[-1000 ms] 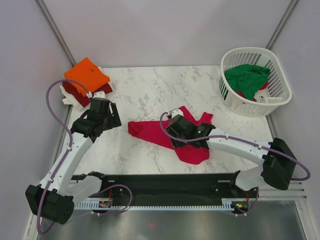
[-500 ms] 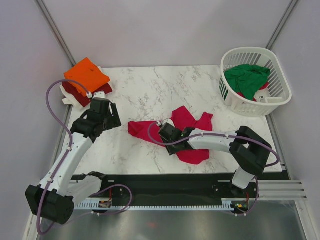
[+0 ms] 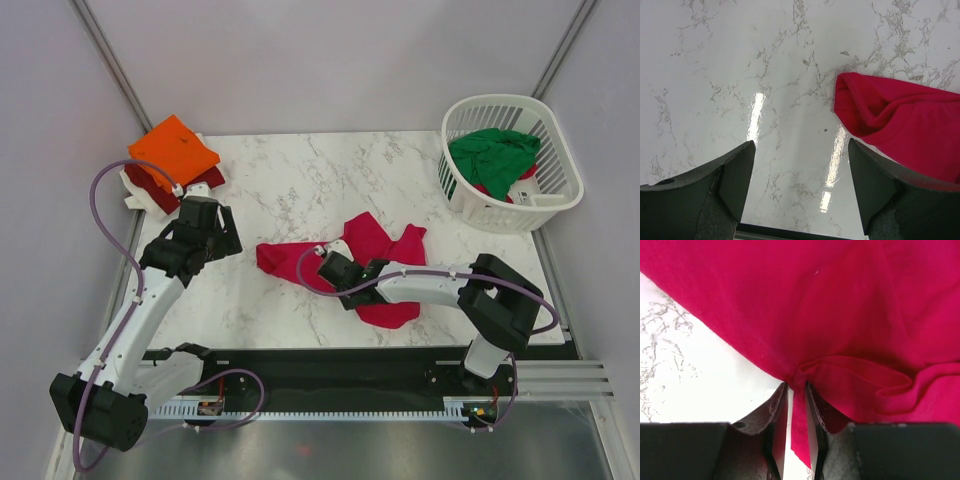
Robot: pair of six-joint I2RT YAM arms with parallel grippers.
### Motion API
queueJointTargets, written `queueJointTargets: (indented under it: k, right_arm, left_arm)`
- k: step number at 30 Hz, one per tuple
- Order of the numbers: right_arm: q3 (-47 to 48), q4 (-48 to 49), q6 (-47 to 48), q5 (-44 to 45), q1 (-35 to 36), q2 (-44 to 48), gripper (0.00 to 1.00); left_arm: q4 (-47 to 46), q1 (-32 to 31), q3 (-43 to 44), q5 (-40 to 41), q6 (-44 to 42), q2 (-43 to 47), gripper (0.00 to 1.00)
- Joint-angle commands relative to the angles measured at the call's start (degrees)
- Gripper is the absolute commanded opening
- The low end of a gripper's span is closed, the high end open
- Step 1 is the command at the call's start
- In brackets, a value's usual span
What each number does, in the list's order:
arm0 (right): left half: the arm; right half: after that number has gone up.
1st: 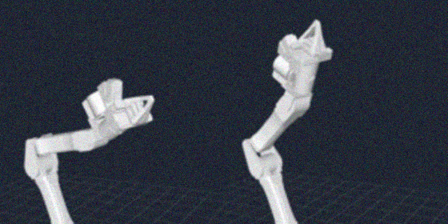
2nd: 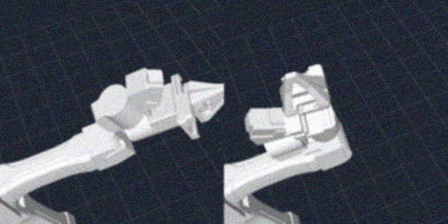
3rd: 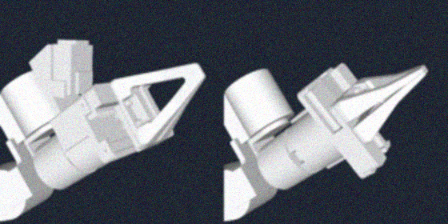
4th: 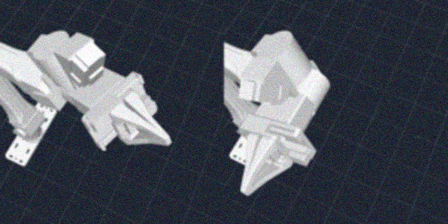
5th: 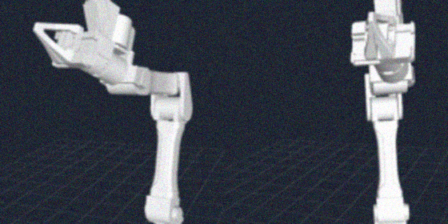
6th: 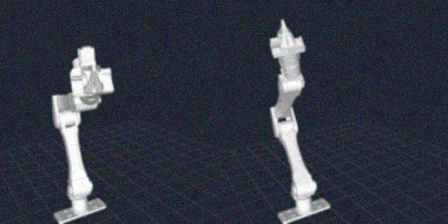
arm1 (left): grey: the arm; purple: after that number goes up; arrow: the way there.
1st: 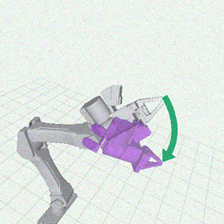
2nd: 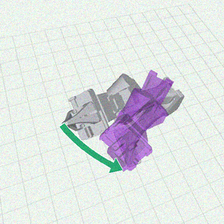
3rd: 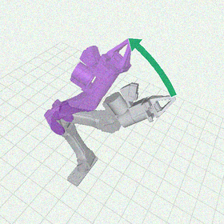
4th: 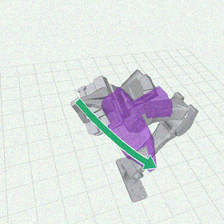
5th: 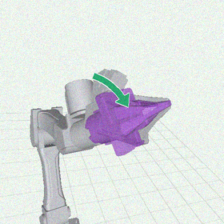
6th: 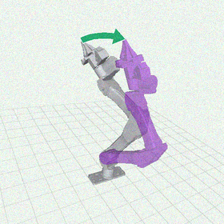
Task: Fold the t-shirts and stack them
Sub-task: Flatten the tshirt out
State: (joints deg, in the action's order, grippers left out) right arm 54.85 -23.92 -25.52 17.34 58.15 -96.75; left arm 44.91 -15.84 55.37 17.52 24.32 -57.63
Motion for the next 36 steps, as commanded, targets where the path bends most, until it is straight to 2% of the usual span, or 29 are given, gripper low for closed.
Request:
queueJointTargets:
  k: [1, 4, 5, 6, 8, 14, 15, 21, 27, 28, 29, 30, 31, 33, 36]
  right_arm:
    - [-1.6, -3.4, 0.1, 5.8, 0.5, 1.2, 0.29]
    - [-1.6, -4.3, 0.4, 8.3, 0.6, 0.6, 0.23]
    - [-1.7, -4.3, 0.5, 8.6, 0.6, 0.4, 0.18]
    - [-1.8, -4.2, 0.4, 8.6, 0.6, 0.2, 0.08]
    - [-2.3, -3.8, 0.5, 8.2, 0.6, 0.1, 0.0]
    - [-0.8, -6.9, 1.3, 8.4, 0.6, 4.0, 0.0]
    - [0.6, -9.0, 1.6, 8.2, 0.6, 7.6, 0.0]
    - [5.8, -16.8, 3.3, 5.8, 0.6, 15.5, 0.0]
    - [8.4, -18.0, 4.1, 3.0, 0.4, 21.0, 0.0]
    - [7.6, -18.0, 3.8, 3.0, 0.0, 21.1, 0.04]
    - [7.0, -18.2, 3.5, 3.2, -0.1, 20.9, 0.16]
    - [6.2, -18.3, 3.2, 3.4, -0.2, 20.8, 0.53]
    - [4.5, -18.4, 1.5, 4.0, -0.3, 20.8, 0.64]
    - [2.2, -17.4, -0.1, 5.2, -0.4, 21.6, 0.81]
    - [-1.5, -15.9, -2.1, 4.8, -0.3, 22.4, 0.9]
  left_arm:
    - [-0.3, 0.0, -0.1, 0.9, -1.5, 1.1, 0.83]
    - [-0.3, 0.0, -0.1, 1.1, -1.5, 1.2, 0.83]
    - [-0.3, 0.0, -0.1, 1.0, -1.5, 1.2, 0.83]
    - [-0.3, 0.0, -0.1, 1.0, -1.5, 1.1, 0.83]
    - [-0.3, 0.0, -0.1, 1.0, -1.5, 1.1, 0.83]
    - [-0.2, 0.0, -0.1, 1.4, -1.5, 1.0, 0.83]
    - [-0.2, 0.0, -0.1, 1.4, -1.5, 0.9, 0.83]
    - [-0.3, 0.0, -0.1, 1.6, -1.4, 1.0, 0.83]
    - [-0.3, 0.0, -0.3, 1.1, -0.5, 1.2, 0.83]
    - [-0.2, 0.0, -0.3, -0.5, 0.0, 1.0, 0.83]
    - [-0.2, 0.0, -0.4, -1.8, 1.4, 0.8, 0.83]
    - [-0.2, -0.2, -0.6, -3.2, 2.3, 0.6, 0.82]
    - [-0.2, -0.3, -0.9, -5.2, 3.5, 0.4, 0.82]
    - [-0.4, -1.8, -2.4, -6.4, 8.1, -0.4, 0.82]
    - [-1.4, -6.9, -4.0, -4.7, 12.9, -3.4, 0.82]
